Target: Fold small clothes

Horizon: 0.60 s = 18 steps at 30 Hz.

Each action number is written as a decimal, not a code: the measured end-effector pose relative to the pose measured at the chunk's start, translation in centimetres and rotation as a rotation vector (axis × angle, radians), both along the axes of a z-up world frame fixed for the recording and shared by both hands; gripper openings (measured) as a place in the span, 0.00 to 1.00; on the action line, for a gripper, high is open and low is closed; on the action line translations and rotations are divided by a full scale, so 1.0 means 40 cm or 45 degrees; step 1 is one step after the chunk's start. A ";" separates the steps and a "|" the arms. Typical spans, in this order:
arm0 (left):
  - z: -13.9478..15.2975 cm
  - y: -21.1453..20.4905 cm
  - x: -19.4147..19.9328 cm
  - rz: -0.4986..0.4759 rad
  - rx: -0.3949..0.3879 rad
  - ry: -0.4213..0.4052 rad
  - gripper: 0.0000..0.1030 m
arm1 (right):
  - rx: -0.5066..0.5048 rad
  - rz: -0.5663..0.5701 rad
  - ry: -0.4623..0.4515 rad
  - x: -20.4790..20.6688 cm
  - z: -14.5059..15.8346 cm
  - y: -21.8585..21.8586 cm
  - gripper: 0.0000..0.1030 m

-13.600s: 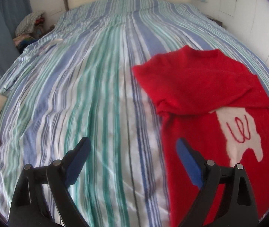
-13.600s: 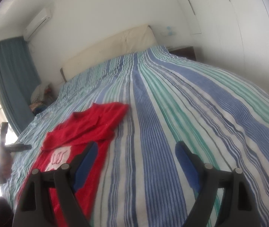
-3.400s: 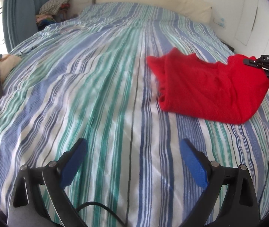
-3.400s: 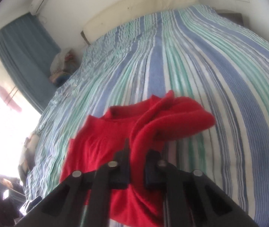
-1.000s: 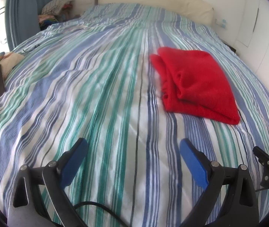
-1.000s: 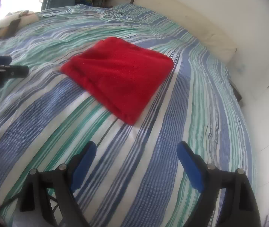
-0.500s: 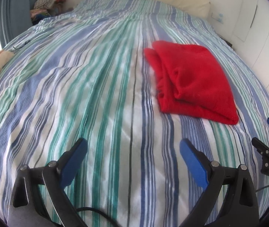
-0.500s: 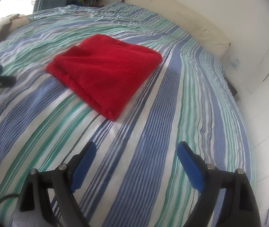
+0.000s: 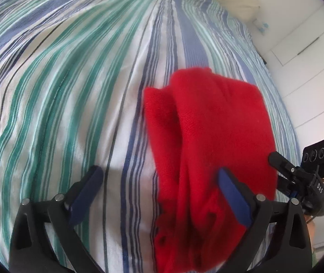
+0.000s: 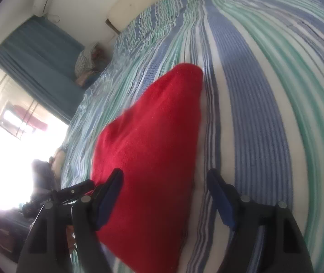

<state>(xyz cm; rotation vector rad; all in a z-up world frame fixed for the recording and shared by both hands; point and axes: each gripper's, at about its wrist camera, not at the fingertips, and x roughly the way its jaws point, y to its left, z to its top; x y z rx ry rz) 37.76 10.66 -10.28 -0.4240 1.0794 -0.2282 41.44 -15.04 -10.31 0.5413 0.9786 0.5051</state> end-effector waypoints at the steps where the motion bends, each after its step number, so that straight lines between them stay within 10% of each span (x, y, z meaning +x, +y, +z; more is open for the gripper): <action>1: 0.001 -0.021 -0.002 -0.020 0.007 -0.020 0.96 | 0.060 0.006 0.031 0.021 -0.028 0.020 0.72; 2: 0.001 -0.049 -0.003 -0.064 0.024 -0.033 0.93 | 0.097 0.020 0.044 0.033 -0.050 0.045 0.70; 4: 0.001 -0.101 -0.008 -0.163 0.123 -0.056 0.35 | -0.073 0.072 -0.024 0.030 -0.049 0.122 0.52; 6: 0.022 -0.131 -0.024 -0.177 0.188 -0.098 0.26 | -0.435 0.125 -0.190 0.001 -0.007 0.204 0.44; 10: 0.126 -0.140 -0.071 -0.186 0.225 -0.223 0.22 | -0.945 0.218 -0.538 -0.111 0.092 0.349 0.33; 18: 0.370 -0.106 -0.123 -0.154 0.151 -0.439 0.25 | -0.735 0.145 -0.748 -0.142 0.346 0.307 0.33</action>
